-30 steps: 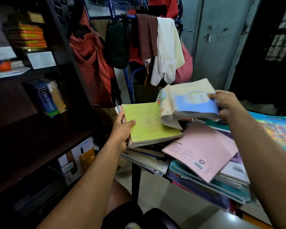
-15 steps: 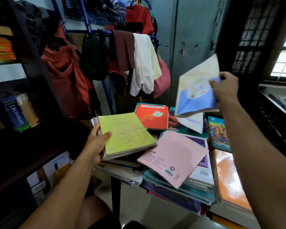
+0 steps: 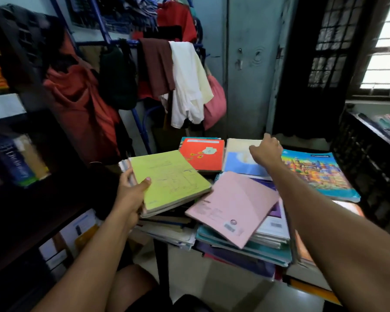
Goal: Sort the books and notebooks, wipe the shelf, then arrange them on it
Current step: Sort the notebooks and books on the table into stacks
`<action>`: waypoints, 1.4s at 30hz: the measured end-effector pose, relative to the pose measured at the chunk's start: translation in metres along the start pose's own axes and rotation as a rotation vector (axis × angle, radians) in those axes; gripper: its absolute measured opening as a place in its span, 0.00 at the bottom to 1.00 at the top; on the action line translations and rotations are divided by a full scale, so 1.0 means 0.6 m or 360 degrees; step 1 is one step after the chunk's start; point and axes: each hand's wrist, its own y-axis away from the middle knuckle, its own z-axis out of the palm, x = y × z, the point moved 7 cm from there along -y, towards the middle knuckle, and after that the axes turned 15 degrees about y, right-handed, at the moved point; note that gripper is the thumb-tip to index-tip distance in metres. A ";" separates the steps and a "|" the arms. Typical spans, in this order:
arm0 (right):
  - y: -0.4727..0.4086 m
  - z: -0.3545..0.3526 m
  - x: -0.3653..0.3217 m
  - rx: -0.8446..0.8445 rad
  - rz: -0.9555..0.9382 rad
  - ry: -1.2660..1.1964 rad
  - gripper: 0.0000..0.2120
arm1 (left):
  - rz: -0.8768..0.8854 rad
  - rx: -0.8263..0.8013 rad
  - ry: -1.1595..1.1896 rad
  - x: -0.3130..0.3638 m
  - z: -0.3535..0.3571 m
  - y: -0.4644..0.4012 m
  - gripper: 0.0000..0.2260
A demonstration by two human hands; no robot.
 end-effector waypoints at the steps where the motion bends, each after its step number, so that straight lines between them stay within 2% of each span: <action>1: 0.012 -0.004 -0.034 -0.0036 -0.0151 -0.0019 0.28 | 0.0043 -0.0005 0.0007 0.001 0.008 0.008 0.25; 3: 0.069 0.007 -0.131 -0.0282 -0.0477 -0.0182 0.28 | 0.0115 0.0051 0.0062 0.017 0.000 0.023 0.26; 4: 0.103 0.015 -0.172 -0.0448 -0.0582 -0.0227 0.31 | 0.0142 0.0052 0.0123 0.028 0.003 0.029 0.27; 6: 0.162 0.039 -0.230 -0.0736 -0.0686 -0.0290 0.41 | 0.0215 0.0052 0.0248 0.052 0.000 0.042 0.28; 7: 0.185 0.044 -0.255 -0.0828 -0.0697 -0.0379 0.42 | 0.0259 -0.0001 0.0283 0.067 0.003 0.047 0.29; 8: 0.197 0.048 -0.262 -0.0912 -0.0681 -0.0515 0.39 | 0.0275 -0.0064 0.0319 0.076 0.016 0.055 0.29; 10: 0.209 0.022 -0.292 -0.0968 -0.0677 -0.0893 0.25 | 0.0341 -0.0172 0.0371 0.121 0.029 0.070 0.29; 12: 0.213 -0.025 -0.298 -0.0933 -0.0624 -0.1198 0.12 | 0.0429 -0.0274 0.0347 0.168 0.043 0.083 0.26; 13: 0.214 -0.052 -0.293 -0.0907 -0.0622 -0.1320 0.12 | 0.0469 -0.0333 0.0348 0.193 0.059 0.096 0.24; 15: 0.209 -0.079 -0.268 -0.0872 -0.0591 -0.1467 0.17 | 0.0512 -0.0403 0.0326 0.222 0.093 0.124 0.20; 17: 0.207 -0.096 -0.218 -0.0817 -0.0492 -0.1551 0.19 | 0.0470 -0.0377 0.0250 0.229 0.126 0.149 0.22; 19: 0.210 -0.105 -0.151 -0.0790 -0.0328 -0.1691 0.17 | 0.0316 -0.0434 0.0204 0.215 0.162 0.170 0.21; 23: 0.223 -0.120 -0.012 -0.0715 -0.0090 -0.1913 0.17 | -0.0073 -0.0642 0.0122 0.160 0.243 0.218 0.11; 26: 0.237 -0.103 0.066 -0.0770 0.0086 -0.1991 0.22 | -0.0079 -0.0744 0.0007 0.123 0.283 0.232 0.08; 28: 0.240 -0.098 0.103 -0.0848 0.0169 -0.2069 0.23 | -0.0068 -0.0811 -0.0045 0.103 0.307 0.231 0.09; 33: 0.219 -0.085 0.148 -0.0915 0.0180 -0.2106 0.17 | -0.0196 -0.0789 -0.0081 0.059 0.328 0.218 0.11; 37: 0.194 -0.064 0.173 -0.0868 0.0232 -0.1931 0.15 | -0.0189 -0.0657 -0.0061 0.044 0.324 0.203 0.09; 42: 0.121 -0.083 0.278 -0.0408 0.0427 -0.1870 0.15 | -0.0293 -0.0561 -0.0024 0.014 0.309 0.191 0.08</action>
